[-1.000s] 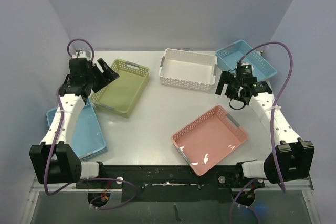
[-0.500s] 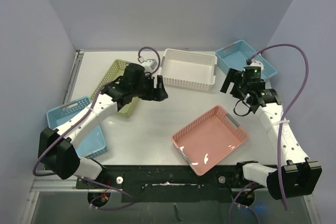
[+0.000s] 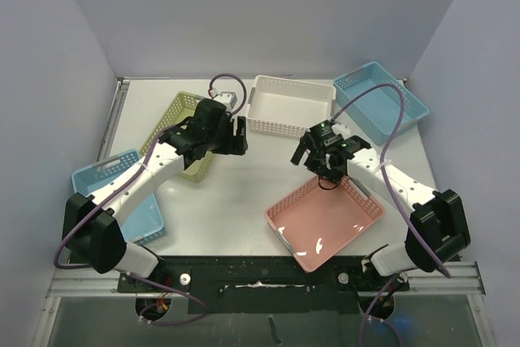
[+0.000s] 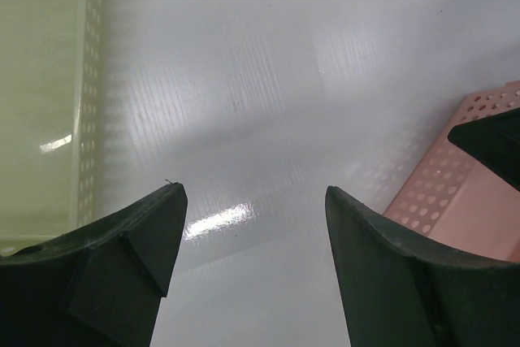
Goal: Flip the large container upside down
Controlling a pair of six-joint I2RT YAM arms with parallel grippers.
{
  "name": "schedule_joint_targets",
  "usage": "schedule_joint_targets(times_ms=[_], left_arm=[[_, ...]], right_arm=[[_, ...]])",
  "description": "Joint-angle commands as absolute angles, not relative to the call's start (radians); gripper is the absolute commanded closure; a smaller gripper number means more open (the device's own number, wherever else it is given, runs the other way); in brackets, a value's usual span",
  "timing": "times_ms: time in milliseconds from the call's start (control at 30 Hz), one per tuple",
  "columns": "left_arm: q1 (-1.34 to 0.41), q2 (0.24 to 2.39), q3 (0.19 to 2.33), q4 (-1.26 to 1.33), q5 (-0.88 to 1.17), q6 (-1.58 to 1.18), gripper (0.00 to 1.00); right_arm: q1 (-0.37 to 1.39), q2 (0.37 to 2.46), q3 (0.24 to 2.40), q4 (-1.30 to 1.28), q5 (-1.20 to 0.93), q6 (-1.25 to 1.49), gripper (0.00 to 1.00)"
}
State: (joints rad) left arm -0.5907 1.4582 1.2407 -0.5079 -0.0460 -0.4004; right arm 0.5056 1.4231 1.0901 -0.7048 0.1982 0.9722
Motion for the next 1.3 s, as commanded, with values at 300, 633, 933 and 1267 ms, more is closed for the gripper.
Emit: schedule_joint_targets(times_ms=[300, 633, 933, 1267], left_arm=[[-0.578, 1.406, 1.257, -0.506, -0.106, -0.403, 0.32], [-0.577, 1.408, 1.249, -0.514, -0.105, -0.395, 0.32], [-0.572, 1.389, 1.261, -0.549, -0.115, -0.394, 0.32], [-0.243, 1.274, 1.385, -0.689, -0.025, -0.313, 0.32]], right_arm=[[0.517, 1.503, 1.059, -0.655, 0.205, 1.248, 0.30], [0.519, 1.513, 0.993, -0.592, 0.165, 1.263, 0.62], [0.517, 1.525, 1.231, -0.472, -0.003, 1.124, 1.00], [0.501, 1.506, 1.216, 0.195, -0.494, 1.206, 1.00]])
